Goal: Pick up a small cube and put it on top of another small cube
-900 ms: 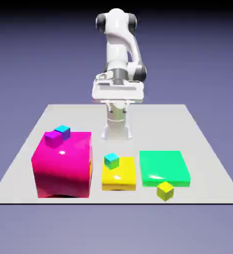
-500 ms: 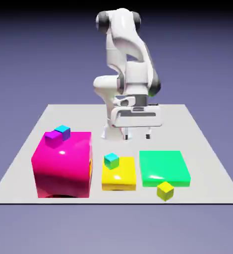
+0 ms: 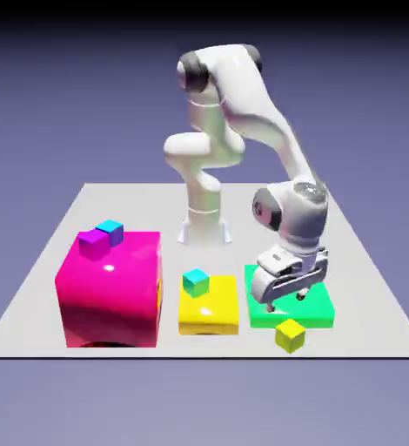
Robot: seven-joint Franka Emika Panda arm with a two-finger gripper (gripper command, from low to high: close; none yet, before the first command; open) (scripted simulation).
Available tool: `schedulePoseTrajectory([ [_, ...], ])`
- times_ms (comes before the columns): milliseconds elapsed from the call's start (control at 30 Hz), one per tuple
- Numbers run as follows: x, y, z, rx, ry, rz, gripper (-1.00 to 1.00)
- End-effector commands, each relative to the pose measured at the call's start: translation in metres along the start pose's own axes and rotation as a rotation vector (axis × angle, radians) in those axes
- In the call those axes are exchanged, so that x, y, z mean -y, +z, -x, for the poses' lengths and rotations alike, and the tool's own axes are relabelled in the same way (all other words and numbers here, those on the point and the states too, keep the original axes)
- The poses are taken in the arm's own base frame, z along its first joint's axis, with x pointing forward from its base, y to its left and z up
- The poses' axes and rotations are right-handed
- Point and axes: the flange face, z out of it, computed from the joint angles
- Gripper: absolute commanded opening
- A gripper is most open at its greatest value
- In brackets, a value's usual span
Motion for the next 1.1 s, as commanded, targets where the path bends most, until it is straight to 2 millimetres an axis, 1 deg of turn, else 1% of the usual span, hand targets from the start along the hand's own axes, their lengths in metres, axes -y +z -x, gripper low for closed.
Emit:
schedulePoseTrajectory([
  [0, 0.009, 0.010, 0.000, 0.027, -0.018, 0.014, 0.00],
  [33, 0.012, 0.015, 0.000, 0.038, -0.026, 0.020, 0.00],
  [67, 0.012, 0.015, 0.000, 0.038, -0.026, 0.020, 0.00],
  [167, 0.014, 0.074, 0.000, 0.037, -0.025, 0.020, 0.00],
  [200, 0.014, 0.084, 0.000, 0.038, -0.026, 0.020, 0.00],
  [233, 0.014, 0.084, 0.000, 0.038, -0.026, 0.020, -1.00],
  [267, 0.014, 0.084, 0.000, 0.038, -0.026, 0.020, -1.00],
  [367, 0.013, 0.025, 0.000, 0.037, -0.025, 0.020, -1.00],
  [400, -0.005, 0.009, -0.009, 0.040, 0.033, 0.024, -1.00],
  [467, -0.081, -0.017, -0.041, 0.054, 0.284, 0.031, -1.00],
  [500, -0.120, -0.030, -0.053, 0.063, 0.409, 0.030, -1.00],
  [567, -0.200, -0.057, -0.066, 0.085, 0.659, 0.020, -1.00],
  [633, -0.279, -0.083, -0.067, 0.112, 0.905, -0.003, -1.00],
  [667, -0.319, -0.095, -0.062, 0.128, 1.027, -0.019, -1.00],
  [733, -0.395, -0.120, -0.044, 0.164, 1.266, -0.060, -1.00],
  [800, -0.466, -0.144, -0.015, 0.208, 1.499, -0.116, -1.00],
  [867, -0.531, -0.166, 0.024, 0.258, 1.722, -0.185, -1.00],
  [900, -0.554, -0.174, 0.042, 0.279, 1.805, -0.216, -1.00],
  [933, -0.554, -0.174, 0.042, 0.279, 1.805, -0.216, -1.00],
  [1067, -0.536, -0.107, 0.040, 0.279, 1.805, -0.216, -1.00],
])
